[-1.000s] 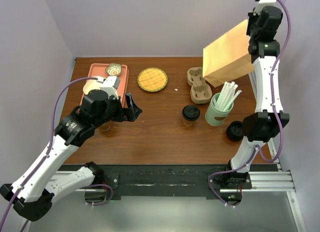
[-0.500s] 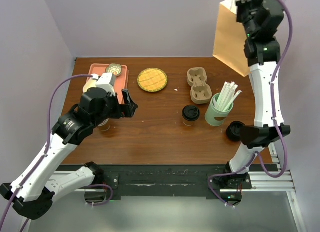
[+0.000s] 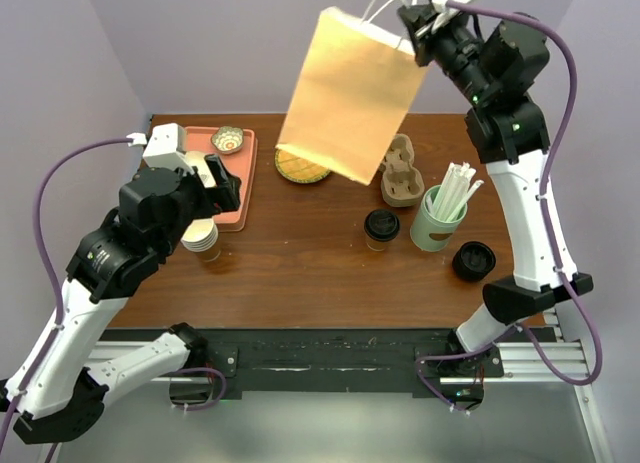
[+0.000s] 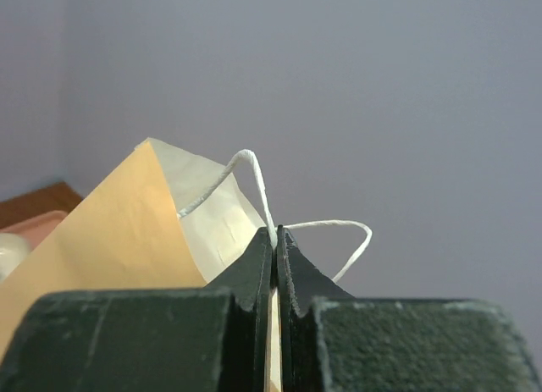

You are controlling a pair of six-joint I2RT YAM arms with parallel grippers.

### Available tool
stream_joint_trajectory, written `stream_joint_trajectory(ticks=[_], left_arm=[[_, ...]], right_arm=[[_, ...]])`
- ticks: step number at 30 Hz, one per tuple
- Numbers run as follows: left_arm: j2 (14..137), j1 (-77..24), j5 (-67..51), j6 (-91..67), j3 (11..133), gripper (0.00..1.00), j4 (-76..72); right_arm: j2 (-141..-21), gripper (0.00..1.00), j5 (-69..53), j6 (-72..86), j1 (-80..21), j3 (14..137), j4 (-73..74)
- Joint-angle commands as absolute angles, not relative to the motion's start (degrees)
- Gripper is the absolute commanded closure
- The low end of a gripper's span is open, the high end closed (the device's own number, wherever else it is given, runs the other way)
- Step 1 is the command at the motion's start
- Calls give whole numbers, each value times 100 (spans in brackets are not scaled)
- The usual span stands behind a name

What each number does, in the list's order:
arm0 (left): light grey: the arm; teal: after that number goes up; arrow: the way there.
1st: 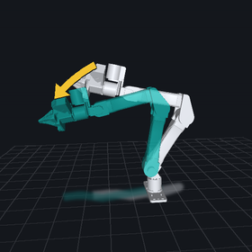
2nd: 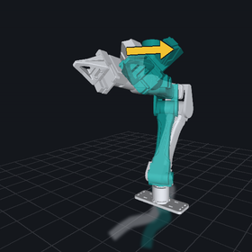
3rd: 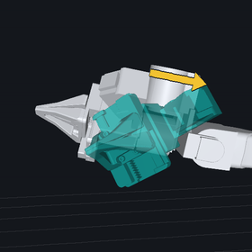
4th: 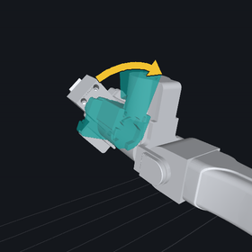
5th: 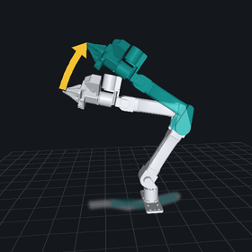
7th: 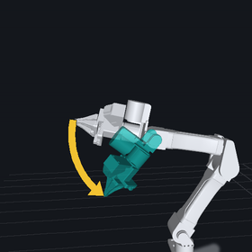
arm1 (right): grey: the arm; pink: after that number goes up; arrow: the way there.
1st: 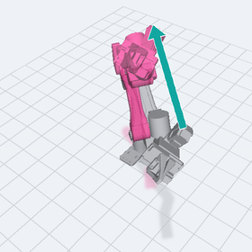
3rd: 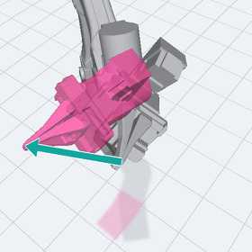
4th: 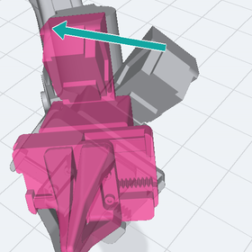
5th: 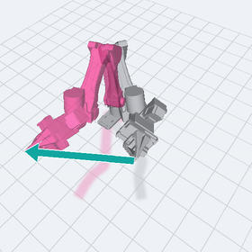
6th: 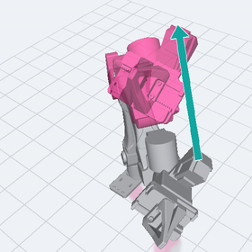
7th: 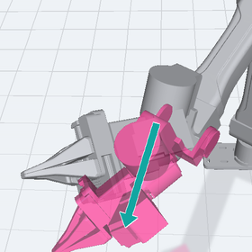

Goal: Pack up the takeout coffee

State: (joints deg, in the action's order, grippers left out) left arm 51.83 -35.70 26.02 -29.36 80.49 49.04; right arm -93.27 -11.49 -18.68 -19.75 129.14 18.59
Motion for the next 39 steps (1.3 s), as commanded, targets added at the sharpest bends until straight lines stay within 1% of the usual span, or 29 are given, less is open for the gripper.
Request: stream_joint_trajectory(ticks=[1, 5, 10, 12, 16, 22, 24, 26, 28, 29, 30, 31, 33, 34, 38, 39], left_arm=[[5229, -3586, 3190, -2742, 8594, 6, 5062], [5264, -3595, 3524, -2664, 8885, 7, 5177], [5423, -3630, 3639, -2654, 9263, 7, 5212], [5484, -3630, 3630, -2742, 9220, 7, 5299], [5546, -3621, 3612, -3180, 8975, 8, 5624], [5493, -3612, 3454, -3533, 8806, 9, 5835], [5555, -3621, 3463, -3507, 8868, 8, 5888], [5642, -3612, 3332, -3367, 8947, 8, 5871], [5686, -3612, 3042, -3253, 8904, 8, 5793], [5660, -3612, 2841, -3113, 8825, 8, 5653], [5625, -3621, 2265, -2946, 8720, 8, 5477], [5547, -3612, 1928, -2605, 8484, 8, 5110], [5493, -3612, 1287, -2435, 8167, 10, 4879], [5502, -3612, 1231, -2469, 8095, 10, 4852], [5572, -3612, 643, -2225, 7875, 10, 4633], [5581, -3612, 233, -2128, 7840, 10, 4554]], right_arm=[[-8922, 100, -2381, -1398, -2363, 12055, 1373], [-8394, 100, -2689, -1153, -2777, 10664, 634], [-8192, 100, -2699, -1028, -3602, 9802, 606], [-8113, 100, -2559, -1151, -3944, 9581, 694], [-7631, 100, -2312, -1204, -4236, 8695, 650], [-7260, 100, -2188, -1265, -4368, 8464, 993], [-7111, 100, -2547, -1406, -4368, 8464, 1081], [-7023, 97, -2915, -1642, -4377, 8481, 1326], [-6979, 94, -3093, -1792, -4368, 8386, 1624], [-6935, 91, -3372, -2019, -4368, 8280, 1687], [-6769, 91, -3549, -2143, -4377, 8140, 1748], [-6663, 90, -3707, -2249, -4377, 7747, 1679], [-6286, 91, -4041, -2302, -4377, 7297, 1434], [-6171, 91, -4104, -2303, -4377, 6947, 1267], [-5924, 94, -4359, -2539, -4368, 6583, 1494], [-5872, 93, -4499, -2610, -4377, 6531, 1512]])
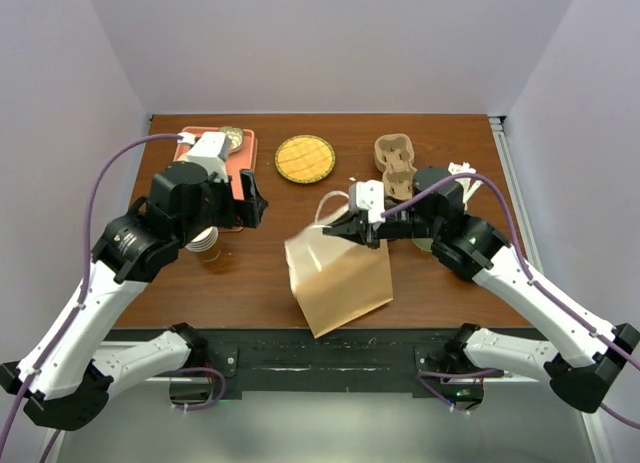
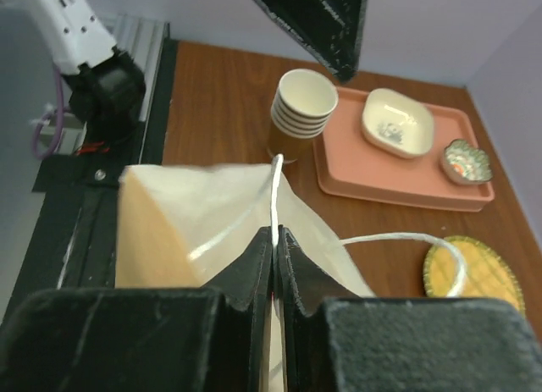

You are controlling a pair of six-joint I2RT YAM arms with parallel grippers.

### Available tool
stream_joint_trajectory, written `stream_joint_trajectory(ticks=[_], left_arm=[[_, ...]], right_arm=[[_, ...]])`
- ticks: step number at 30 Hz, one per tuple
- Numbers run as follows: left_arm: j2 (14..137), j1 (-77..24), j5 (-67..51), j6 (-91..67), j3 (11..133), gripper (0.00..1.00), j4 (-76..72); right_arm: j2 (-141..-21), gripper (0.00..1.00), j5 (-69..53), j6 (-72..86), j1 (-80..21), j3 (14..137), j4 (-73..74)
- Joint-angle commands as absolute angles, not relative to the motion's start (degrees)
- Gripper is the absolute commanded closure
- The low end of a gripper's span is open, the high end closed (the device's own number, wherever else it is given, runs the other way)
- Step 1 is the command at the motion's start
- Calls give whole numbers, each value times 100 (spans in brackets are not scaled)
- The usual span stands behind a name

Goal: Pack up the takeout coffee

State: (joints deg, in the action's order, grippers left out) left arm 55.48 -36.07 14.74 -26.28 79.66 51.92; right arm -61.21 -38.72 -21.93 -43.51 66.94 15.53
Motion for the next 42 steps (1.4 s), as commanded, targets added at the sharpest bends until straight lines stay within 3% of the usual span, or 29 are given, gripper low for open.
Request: stream_joint_trajectory(ticks=[1, 8, 14, 23, 24, 27, 28, 30, 31, 33, 34, 36, 42], left_arm=[[5598, -3612, 37, -1918, 7822, 10, 4361], [5809, -3612, -2358, -599, 7989, 5, 3596], [6362, -3612, -3522, -35, 8032, 4, 3454], [7005, -3788, -3340, 483, 8349, 13, 3077], [7031, -3788, -3357, 483, 8358, 15, 2989], [7137, -3797, -3436, 388, 8376, 35, 2840], [7172, -3806, -3454, 335, 8376, 53, 2804], [7172, -3806, -3367, 168, 8428, 72, 2786], [7172, -3814, -3279, 115, 8472, 87, 2838], [7172, -3806, -2893, -139, 8665, 100, 3118], [7154, -3806, -2674, -254, 8710, 100, 3233], [7076, -3797, -1963, -630, 8780, 100, 3558], [6585, -3797, -361, -1976, 8614, 100, 4183]], right_arm=[[-5775, 94, -4813, -2689, -4377, 6435, 1538], [-5660, 98, -5264, -3208, -4377, 6407, 1889], [-5757, 98, -5388, -3383, -4377, 6591, 2056], [-5792, 99, -5309, -3586, -4368, 6601, 2232], [-5792, 99, -5291, -3595, -4377, 6592, 2250], [-5827, 95, -5265, -3604, -4377, 6609, 2268], [-5853, 88, -5239, -3621, -4377, 6609, 2276], [-5862, 78, -5177, -3612, -4368, 6662, 2268], [-5862, 70, -5072, -3569, -4377, 6688, 2250], [-5827, 55, -4940, -3332, -4377, 6767, 2015], [-5766, 41, -4818, -3009, -4368, 6802, 1908], [-5696, 34, -4712, -2116, -4377, 6882, 1426], [-5546, 28, -3534, 250, -4377, 7259, 878]])
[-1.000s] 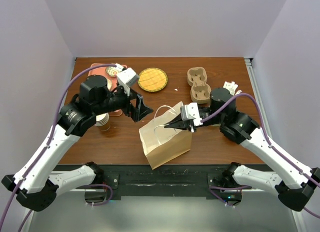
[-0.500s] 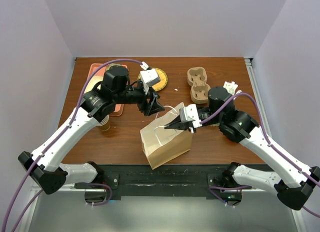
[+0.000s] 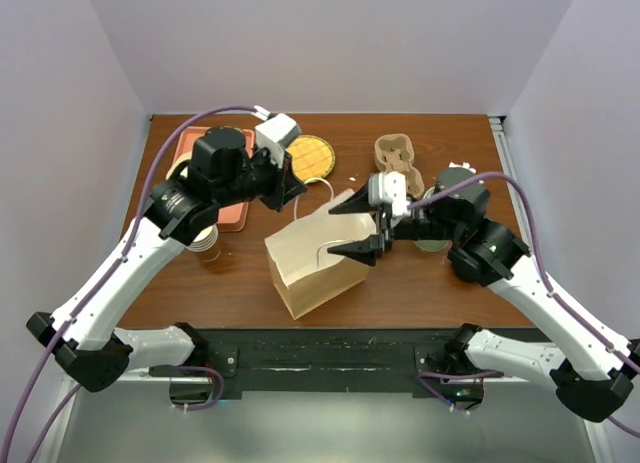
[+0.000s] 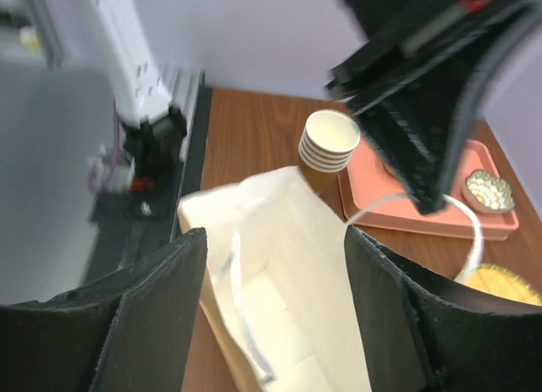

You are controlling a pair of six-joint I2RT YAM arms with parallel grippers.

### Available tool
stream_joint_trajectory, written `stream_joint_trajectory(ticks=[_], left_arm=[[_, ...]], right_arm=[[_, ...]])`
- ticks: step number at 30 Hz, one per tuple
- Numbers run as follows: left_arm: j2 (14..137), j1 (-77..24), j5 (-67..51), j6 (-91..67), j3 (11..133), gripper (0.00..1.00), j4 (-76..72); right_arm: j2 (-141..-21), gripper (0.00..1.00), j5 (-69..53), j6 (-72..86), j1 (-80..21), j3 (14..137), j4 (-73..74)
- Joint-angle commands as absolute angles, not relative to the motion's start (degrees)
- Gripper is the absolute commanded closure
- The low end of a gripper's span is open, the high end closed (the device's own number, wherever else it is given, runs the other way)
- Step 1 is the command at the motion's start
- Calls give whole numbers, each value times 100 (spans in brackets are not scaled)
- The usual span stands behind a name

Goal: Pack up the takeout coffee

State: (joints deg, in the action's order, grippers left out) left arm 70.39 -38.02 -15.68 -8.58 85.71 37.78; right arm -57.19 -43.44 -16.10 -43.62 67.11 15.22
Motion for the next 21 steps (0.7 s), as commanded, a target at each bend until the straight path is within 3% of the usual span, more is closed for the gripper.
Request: stream_joint_trajectory(ticks=[1, 5, 10, 14, 21], left_arm=[[6505, -3806, -308, -2125, 8448, 100, 4184], [6040, -3797, 236, -3274, 8043, 100, 4323], [5529, -3797, 509, -4191, 7419, 100, 4184], [5344, -3806, 668, -4727, 7234, 100, 4481], [5256, -3797, 720, -5448, 7031, 97, 5106]], right_arm=[[-5572, 28, -3411, 464, -4377, 7347, 896], [-5818, 27, -2446, 1623, -4377, 8083, 1500], [-6600, 36, -511, 3355, -4377, 9244, 3214], [-6864, 37, -141, 4305, -4377, 9563, 4549], [-6794, 41, -527, 5054, -4377, 8939, 5053]])
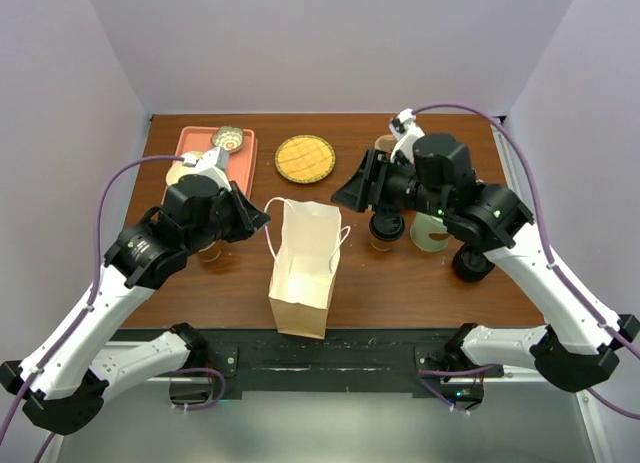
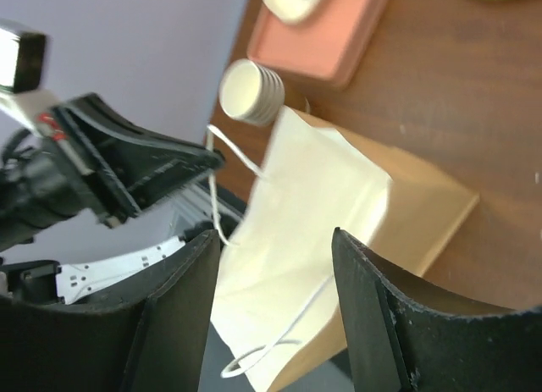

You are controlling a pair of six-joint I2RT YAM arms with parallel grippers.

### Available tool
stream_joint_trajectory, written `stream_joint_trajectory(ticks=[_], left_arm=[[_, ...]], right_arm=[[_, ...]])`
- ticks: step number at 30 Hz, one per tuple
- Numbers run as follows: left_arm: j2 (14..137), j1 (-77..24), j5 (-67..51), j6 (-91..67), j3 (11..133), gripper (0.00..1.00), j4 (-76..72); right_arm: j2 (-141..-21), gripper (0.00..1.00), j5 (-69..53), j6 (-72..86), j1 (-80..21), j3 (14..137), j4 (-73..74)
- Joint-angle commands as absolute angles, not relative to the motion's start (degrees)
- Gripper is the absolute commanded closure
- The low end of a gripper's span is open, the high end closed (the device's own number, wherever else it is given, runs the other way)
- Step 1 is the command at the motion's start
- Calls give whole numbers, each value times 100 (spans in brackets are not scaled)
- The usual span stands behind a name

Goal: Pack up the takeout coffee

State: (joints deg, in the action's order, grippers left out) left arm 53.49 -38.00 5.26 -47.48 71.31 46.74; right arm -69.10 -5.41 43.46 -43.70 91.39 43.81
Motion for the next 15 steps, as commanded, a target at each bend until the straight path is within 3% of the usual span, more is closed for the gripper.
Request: stream_joint_trajectory(ticks=[1, 4, 9, 15], left_arm=[[5256, -3806, 773, -5519, 7049, 94, 5263], [5265, -3806, 713, -5564, 7136, 82, 5353], [5282, -3797, 343, -4747, 7627, 46, 5036], [5309, -3797, 35, -3552, 8173, 27, 4931]], right_arm=[[-6768, 41, -536, 5071, -4377, 8834, 5045], [-6846, 41, -641, 4975, -4377, 8815, 5071], [-7137, 41, -914, 4667, -4377, 8912, 5264], [-7111, 44, -1046, 4544, -4377, 8833, 5273]])
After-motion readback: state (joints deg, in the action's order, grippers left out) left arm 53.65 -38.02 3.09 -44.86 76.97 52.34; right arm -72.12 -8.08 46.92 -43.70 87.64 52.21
